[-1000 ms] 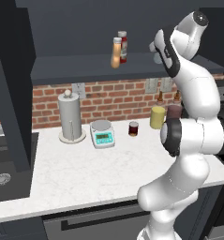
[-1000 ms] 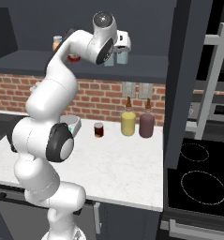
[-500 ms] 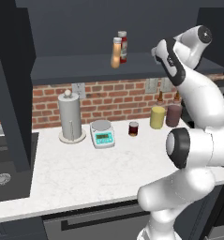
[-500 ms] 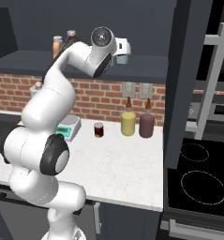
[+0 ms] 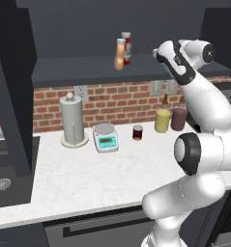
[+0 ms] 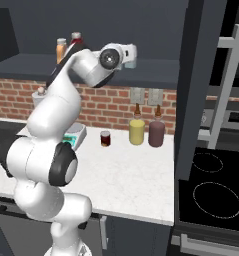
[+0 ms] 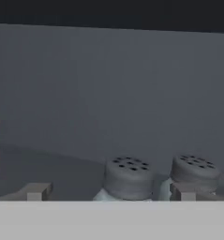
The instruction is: Put the shaker and condiment bottle from the counter next to their counterparts in the cabinet.
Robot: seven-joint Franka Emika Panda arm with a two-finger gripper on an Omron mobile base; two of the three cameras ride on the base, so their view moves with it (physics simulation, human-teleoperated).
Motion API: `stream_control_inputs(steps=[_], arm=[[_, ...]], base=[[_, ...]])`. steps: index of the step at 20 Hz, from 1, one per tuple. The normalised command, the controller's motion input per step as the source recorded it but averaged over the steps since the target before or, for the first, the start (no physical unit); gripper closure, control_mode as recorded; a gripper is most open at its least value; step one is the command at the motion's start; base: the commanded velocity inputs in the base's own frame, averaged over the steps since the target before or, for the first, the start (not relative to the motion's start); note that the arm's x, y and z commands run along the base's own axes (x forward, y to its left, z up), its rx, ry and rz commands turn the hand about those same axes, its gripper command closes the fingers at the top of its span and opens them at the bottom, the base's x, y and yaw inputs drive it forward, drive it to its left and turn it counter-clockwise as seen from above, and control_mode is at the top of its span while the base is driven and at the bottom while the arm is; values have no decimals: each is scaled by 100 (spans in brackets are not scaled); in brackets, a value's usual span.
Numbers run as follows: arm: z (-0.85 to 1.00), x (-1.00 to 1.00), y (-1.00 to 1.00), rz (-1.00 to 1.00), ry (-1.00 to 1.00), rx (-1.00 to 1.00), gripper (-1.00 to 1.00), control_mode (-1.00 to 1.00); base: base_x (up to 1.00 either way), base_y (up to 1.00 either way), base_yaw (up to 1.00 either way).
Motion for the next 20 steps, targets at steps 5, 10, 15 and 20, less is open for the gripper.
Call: stream_control_inputs(steps=[5, 10, 15, 20], arm=[[0, -6, -9, 8, -33, 0, -100, -100], [2, -92, -16, 1, -38, 4, -100, -100], [11, -100, 0, 0, -26, 8, -100, -100], [0, -100, 23, 0, -14, 9, -100, -100]], base=[[0, 0, 0], [0, 0, 0], [0, 0, 0], [0, 0, 0]])
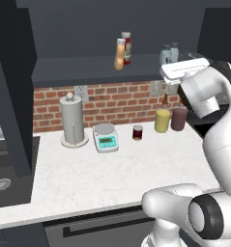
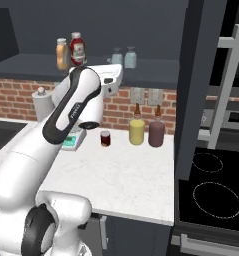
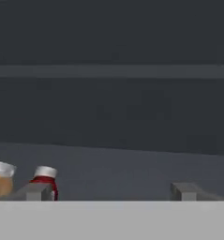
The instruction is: Put the shaker and condiment bottle from the counter next to their counterparts in the cabinet.
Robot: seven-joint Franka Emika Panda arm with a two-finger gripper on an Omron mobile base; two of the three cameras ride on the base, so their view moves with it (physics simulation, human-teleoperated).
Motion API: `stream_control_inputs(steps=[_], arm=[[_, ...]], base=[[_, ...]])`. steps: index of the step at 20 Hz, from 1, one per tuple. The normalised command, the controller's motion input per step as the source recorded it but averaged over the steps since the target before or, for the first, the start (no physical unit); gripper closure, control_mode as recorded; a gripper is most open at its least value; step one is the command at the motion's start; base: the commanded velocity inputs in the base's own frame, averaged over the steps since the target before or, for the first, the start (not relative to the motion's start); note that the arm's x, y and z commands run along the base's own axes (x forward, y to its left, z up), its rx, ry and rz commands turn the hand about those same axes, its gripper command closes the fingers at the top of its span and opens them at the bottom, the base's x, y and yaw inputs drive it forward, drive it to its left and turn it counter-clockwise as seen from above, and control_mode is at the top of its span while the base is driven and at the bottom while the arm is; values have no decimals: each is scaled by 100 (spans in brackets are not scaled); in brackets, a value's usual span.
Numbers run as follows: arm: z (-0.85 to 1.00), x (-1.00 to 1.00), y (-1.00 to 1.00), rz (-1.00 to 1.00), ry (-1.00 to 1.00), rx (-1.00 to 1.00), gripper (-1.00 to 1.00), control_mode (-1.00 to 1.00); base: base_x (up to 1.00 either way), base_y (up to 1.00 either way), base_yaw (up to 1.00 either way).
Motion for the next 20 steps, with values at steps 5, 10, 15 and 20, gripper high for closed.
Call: stream_control_inputs(steps=[5, 10, 15, 20], arm=[[4, -100, 20, 0, -11, 10, -100, -100], [6, -100, 2, -3, -14, 16, -100, -100], [0, -100, 0, -4, -15, 17, -100, -100], [-10, -100, 1, -4, -7, 10, -100, -100]], base=[[0, 0, 0], [0, 0, 0], [0, 0, 0], [0, 0, 0]])
